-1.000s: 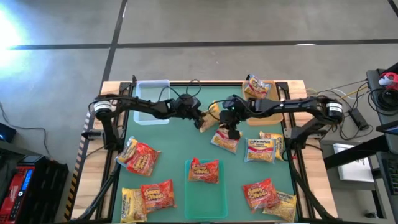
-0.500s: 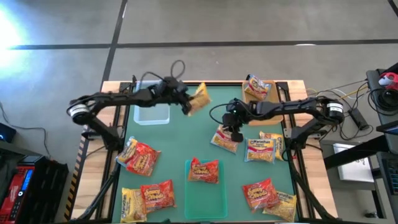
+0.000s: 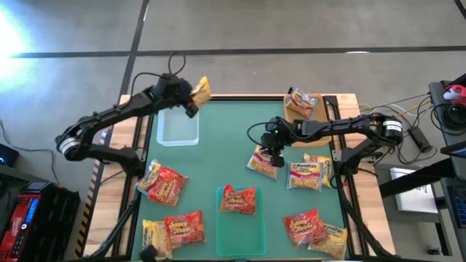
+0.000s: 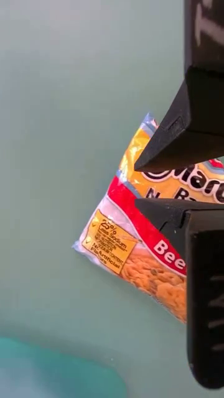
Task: Sort Maruchan noodles
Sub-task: Put the yellow noodle pack into the transparent bin
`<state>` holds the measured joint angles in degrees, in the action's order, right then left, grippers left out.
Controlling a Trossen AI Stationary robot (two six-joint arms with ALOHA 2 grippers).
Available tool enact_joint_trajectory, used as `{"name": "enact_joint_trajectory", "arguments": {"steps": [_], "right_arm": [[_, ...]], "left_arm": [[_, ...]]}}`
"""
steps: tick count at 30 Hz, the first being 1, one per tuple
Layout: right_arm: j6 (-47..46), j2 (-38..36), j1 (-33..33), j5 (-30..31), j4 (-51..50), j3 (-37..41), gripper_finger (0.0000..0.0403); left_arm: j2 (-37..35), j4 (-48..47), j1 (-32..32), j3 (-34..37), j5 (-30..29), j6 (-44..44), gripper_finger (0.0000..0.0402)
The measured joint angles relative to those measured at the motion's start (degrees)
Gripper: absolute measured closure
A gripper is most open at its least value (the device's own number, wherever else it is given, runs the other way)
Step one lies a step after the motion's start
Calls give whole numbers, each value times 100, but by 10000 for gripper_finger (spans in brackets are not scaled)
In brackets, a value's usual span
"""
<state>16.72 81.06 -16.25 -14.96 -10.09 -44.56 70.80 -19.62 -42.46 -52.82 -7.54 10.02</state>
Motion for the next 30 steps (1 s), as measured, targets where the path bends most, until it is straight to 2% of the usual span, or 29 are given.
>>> {"name": "enact_joint_trajectory", "arguments": {"steps": [10, 17, 23, 30], "right_arm": [[36, 0, 0, 0, 8, 0, 335], [90, 0, 0, 0, 9, 0, 335], [126, 0, 0, 1, 10, 0, 335], [49, 2, 0, 0, 11, 0, 335]], "left_arm": [[-187, -998, -30, 11, -1102, 102, 402], [-131, -1396, -30, 18, -1160, -145, 402], [98, -1404, -39, 46, -1705, -175, 402], [488, -1392, -51, 48, -1710, -259, 401]]}}
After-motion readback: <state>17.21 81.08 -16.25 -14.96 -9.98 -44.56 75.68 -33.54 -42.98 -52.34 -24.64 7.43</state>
